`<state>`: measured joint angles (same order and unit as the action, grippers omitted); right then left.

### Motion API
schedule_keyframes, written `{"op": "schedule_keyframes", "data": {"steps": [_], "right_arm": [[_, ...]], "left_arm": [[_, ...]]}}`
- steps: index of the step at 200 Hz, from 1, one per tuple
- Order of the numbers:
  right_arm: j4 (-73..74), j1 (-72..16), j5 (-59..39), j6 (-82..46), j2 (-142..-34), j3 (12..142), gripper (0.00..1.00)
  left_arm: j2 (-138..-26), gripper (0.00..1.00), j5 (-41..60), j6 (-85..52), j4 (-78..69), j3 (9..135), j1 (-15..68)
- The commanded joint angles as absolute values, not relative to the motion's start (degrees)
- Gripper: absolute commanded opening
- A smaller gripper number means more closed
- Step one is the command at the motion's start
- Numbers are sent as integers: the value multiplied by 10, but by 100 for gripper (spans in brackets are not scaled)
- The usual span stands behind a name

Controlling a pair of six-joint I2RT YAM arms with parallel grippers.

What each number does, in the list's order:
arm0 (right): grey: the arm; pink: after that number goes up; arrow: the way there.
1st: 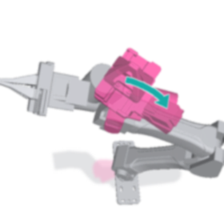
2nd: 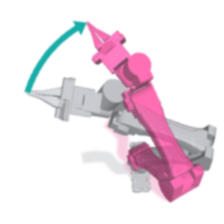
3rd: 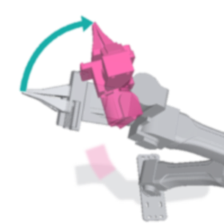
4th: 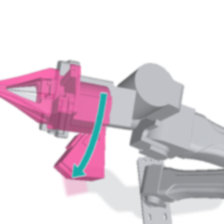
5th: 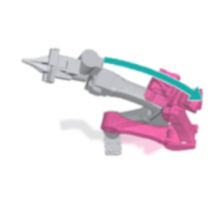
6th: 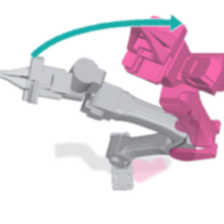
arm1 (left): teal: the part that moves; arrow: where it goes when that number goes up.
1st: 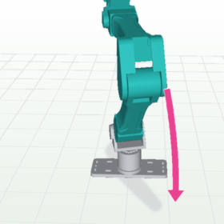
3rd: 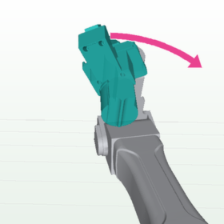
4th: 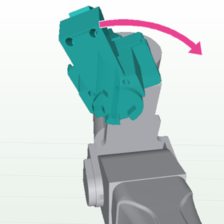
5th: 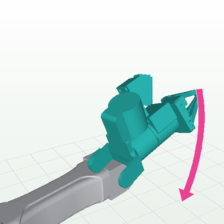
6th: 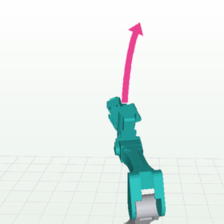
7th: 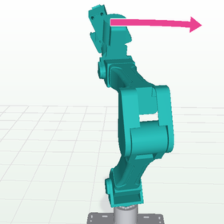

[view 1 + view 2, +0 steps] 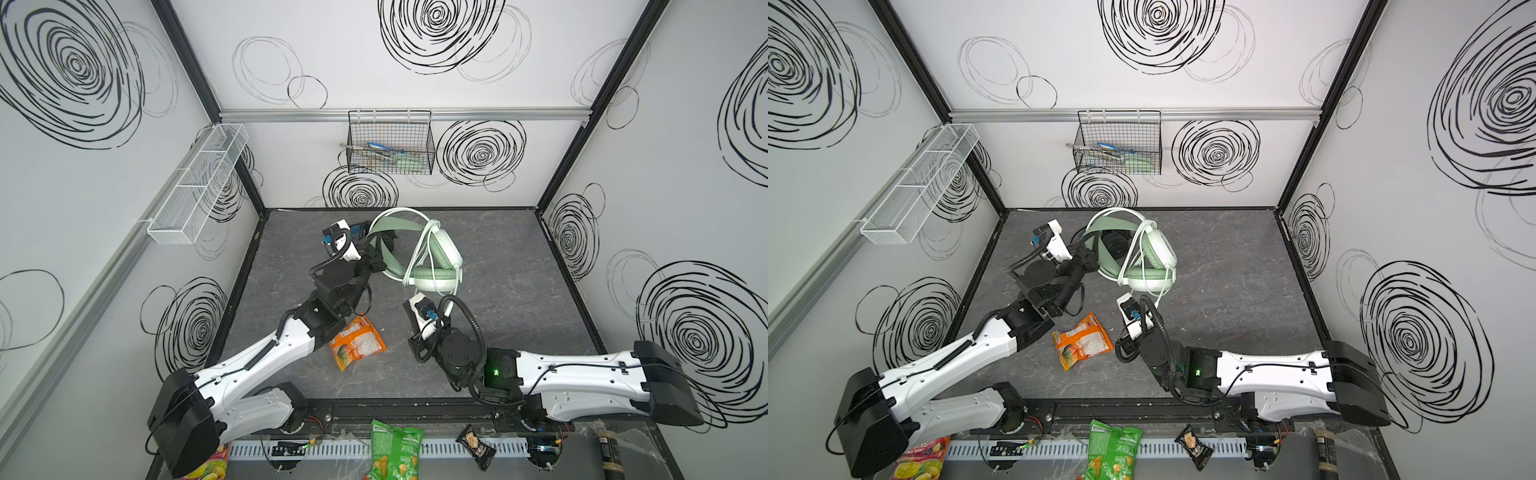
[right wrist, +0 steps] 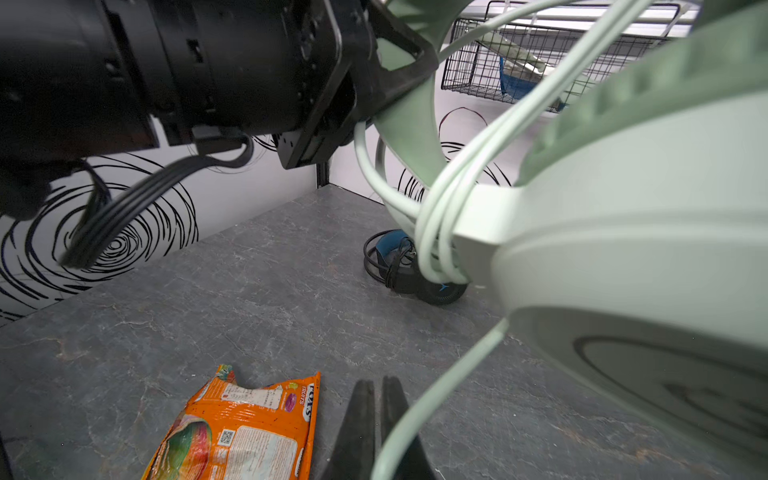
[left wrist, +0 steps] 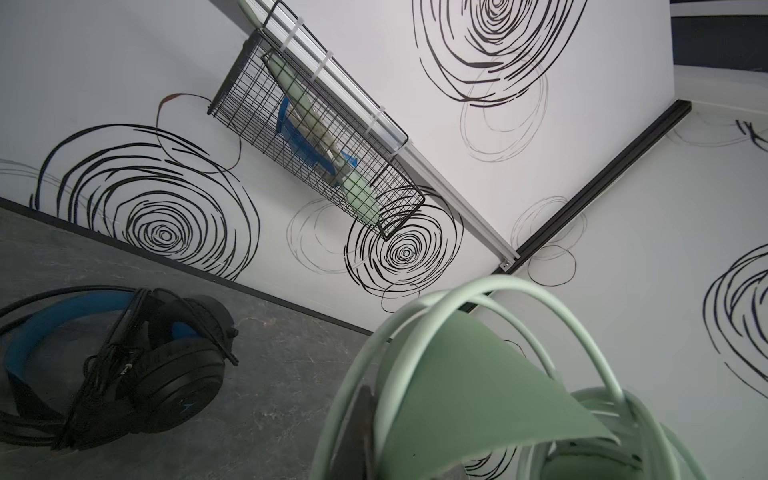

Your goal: Wrap the headphones

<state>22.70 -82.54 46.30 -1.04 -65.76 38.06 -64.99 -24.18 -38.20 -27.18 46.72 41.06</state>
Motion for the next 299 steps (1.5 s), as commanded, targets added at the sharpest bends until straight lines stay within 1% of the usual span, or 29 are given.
{"op": "schedule_keyframes", "data": {"steps": [1, 16, 45, 66, 86, 116, 136, 178, 206, 224, 244, 278, 299], "right_arm": [[197, -849, 457, -15, -655, 409, 0], [163, -850, 468, -20, -659, 429, 0], [98, -851, 489, -49, -661, 461, 0], [97, -851, 498, -71, -650, 455, 0], [87, -845, 480, -82, -634, 453, 0], [-2, -817, 426, -133, -634, 487, 0], [-19, -797, 380, -161, -628, 480, 1], [-37, -753, 246, -192, -643, 481, 1], [-71, -748, 205, -195, -658, 506, 1], [-120, -747, 181, -185, -670, 536, 1], [-179, -742, 130, -154, -678, 573, 2], [-306, -742, 77, -75, -712, 653, 2], [-330, -745, 19, -19, -719, 674, 2]], "left_arm": [[-664, 0, -347, -311, -311, 522, 427], [-680, 0, -374, -269, -281, 542, 440], [-686, 0, -394, -232, -278, 521, 443], [-685, 0, -391, -218, -276, 506, 444], [-695, 0, -386, -185, -242, 514, 445], [-707, 0, -390, -147, -195, 514, 444], [-711, 0, -364, -139, -181, 513, 445], [-746, 0, -299, -144, -117, 544, 445], [-774, 0, -263, -133, -74, 566, 441], [-786, 0, -241, -127, -50, 571, 437], [-792, 0, -209, -111, -38, 571, 437], [-816, 0, -138, -90, 4, 578, 440], [-814, 0, -95, -88, 5, 563, 443]]}}
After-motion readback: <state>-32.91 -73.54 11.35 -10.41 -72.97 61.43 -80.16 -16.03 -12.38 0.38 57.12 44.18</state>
